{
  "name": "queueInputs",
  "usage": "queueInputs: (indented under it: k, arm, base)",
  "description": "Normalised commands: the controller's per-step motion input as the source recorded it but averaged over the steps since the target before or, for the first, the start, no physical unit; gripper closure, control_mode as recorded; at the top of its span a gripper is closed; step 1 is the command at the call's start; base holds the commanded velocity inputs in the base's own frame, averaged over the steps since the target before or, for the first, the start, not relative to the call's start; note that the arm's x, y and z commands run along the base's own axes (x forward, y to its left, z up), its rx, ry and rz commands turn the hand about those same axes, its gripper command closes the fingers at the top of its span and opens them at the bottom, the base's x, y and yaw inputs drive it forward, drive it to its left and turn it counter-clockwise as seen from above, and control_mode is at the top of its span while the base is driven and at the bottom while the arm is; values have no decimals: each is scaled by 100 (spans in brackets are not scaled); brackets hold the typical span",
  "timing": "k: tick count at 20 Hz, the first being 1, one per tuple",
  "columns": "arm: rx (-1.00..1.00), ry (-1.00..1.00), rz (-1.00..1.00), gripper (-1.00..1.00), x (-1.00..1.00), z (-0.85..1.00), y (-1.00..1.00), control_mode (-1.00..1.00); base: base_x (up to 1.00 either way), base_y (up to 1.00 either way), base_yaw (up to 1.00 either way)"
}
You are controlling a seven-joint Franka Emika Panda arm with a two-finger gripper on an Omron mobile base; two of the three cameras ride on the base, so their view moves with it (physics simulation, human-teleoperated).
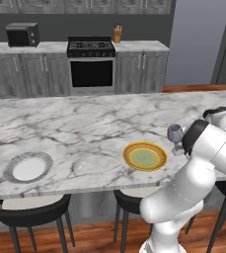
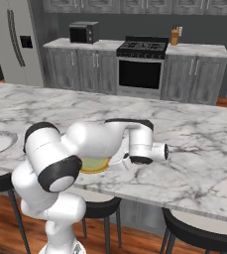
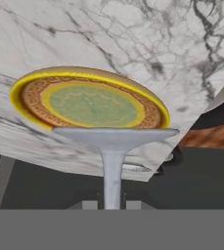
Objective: Retrieve the wine glasses from the counter and place one next to each plate.
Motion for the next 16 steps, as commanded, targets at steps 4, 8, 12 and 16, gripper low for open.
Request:
queueInputs:
  k: [4,8,12,16]
  arm:
    - [0,0,1,100,16,-19,0,-100]
    - [0,0,1,100,16,-14,-5,-100]
    - [0,0,2,100,12,-15,-3,-100]
    - [0,0,3,100,6,-18,-4,-100]
  base:
    - [0,0,0]
    - [0,0,0]
    - [0,0,0]
    - [0,0,0]
